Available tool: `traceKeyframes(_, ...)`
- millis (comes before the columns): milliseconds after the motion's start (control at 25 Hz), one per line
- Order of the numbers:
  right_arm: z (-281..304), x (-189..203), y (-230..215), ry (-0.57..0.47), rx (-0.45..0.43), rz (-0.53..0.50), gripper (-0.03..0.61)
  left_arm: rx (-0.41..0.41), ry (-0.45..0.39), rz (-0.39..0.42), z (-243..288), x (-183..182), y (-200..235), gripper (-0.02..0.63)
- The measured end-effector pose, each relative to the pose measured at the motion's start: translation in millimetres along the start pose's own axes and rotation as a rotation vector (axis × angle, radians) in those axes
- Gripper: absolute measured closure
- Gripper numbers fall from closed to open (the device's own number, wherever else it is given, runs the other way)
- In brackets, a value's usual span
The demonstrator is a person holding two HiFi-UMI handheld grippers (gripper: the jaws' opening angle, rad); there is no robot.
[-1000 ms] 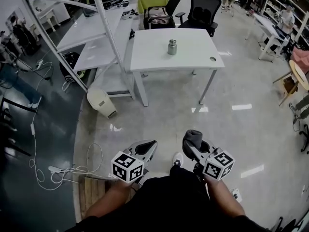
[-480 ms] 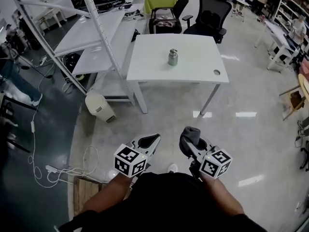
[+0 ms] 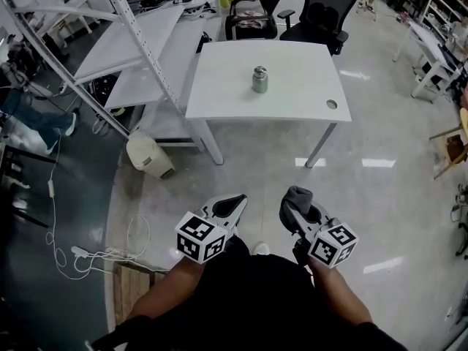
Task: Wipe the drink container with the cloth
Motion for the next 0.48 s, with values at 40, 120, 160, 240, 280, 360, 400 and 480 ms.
traceKeyframes(40,1.7,-2.6,-4.3,-0.001,0.004,0.003,0.466,-0.001,0.004,-0.002,1.8,-0.5,2.2,0.597)
traceKeyframes(120,7.2,-7.6,-10.9,-0.005,0.011,0.006,0.466,-0.003,0.013,-0.005,5.6,-0.9,8.8,0.597)
traceKeyframes(160,10.5,-9.9,-13.4,-0.006,0.013,0.003,0.466,-0.003,0.017,-0.007,8.1,-0.8,13.1,0.597)
traceKeyframes(240,17.8,-13.8,-17.8,-0.006,0.017,-0.008,0.466,0.002,0.021,-0.014,15.5,-1.1,23.0,0.597)
traceKeyframes(280,21.6,-15.5,-20.3,-0.005,0.021,-0.015,0.466,0.006,0.021,-0.017,20.5,-2.2,28.0,0.597)
traceKeyframes(360,30.0,-19.4,-26.3,0.000,0.029,-0.025,0.466,0.021,0.016,-0.018,31.8,-8.2,37.6,0.597)
traceKeyframes(400,35.0,-22.1,-29.7,0.003,0.035,-0.028,0.466,0.029,0.011,-0.015,37.7,-13.2,42.7,0.597)
traceKeyframes(480,46.9,-29.5,-36.9,0.009,0.049,-0.036,0.466,0.045,0.001,-0.006,49.0,-25.7,54.4,0.597)
Point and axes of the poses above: the fingertips, and each gripper's own axes: z forward along the fingers, y to its left, x out of its underside, the point moved 2 cm from there along -z, backward along the fingers, and after that the axes turned 2 degrees about x, right-handed, at the moved point
